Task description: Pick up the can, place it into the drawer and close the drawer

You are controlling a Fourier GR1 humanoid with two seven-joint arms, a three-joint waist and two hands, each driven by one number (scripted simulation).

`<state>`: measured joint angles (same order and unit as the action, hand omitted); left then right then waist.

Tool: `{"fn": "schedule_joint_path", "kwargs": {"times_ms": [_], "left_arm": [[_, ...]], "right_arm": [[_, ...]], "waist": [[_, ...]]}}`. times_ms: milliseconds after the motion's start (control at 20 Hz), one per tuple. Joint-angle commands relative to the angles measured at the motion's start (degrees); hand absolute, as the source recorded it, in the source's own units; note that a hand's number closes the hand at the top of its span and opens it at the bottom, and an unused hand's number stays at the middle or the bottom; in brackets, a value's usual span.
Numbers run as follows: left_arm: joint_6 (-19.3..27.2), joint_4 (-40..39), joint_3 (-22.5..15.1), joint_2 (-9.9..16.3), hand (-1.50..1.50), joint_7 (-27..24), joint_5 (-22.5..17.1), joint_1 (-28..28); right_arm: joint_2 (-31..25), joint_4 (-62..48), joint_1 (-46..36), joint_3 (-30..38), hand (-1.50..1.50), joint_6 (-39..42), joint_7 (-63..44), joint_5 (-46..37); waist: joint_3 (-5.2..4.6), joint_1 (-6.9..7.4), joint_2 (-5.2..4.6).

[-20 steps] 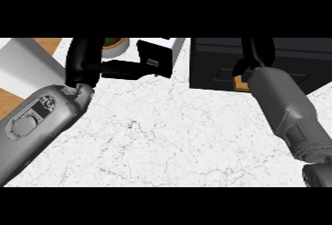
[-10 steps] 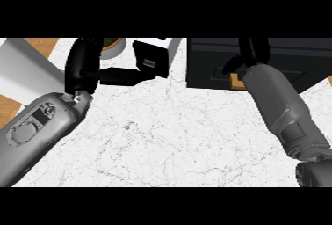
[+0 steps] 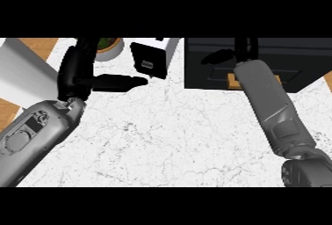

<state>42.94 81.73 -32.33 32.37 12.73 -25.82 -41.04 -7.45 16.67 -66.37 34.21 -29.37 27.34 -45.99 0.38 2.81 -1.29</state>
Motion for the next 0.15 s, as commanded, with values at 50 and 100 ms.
{"fn": "schedule_joint_path", "kwargs": {"times_ms": [50,100], "left_arm": [[-0.53,0.33,1.58,-0.99,-1.5,-2.15,0.48,2.47],[-1.25,-0.04,2.27,0.28,-1.5,-2.29,0.61,4.49]], "right_arm": [[0.23,1.17,-4.32,5.0,-1.5,3.7,1.16,7.0],[0.26,1.19,-1.56,5.08,-1.5,4.52,4.04,7.67]], "waist": [[-0.32,-0.16,0.36],[-0.33,-0.6,0.54]]}}
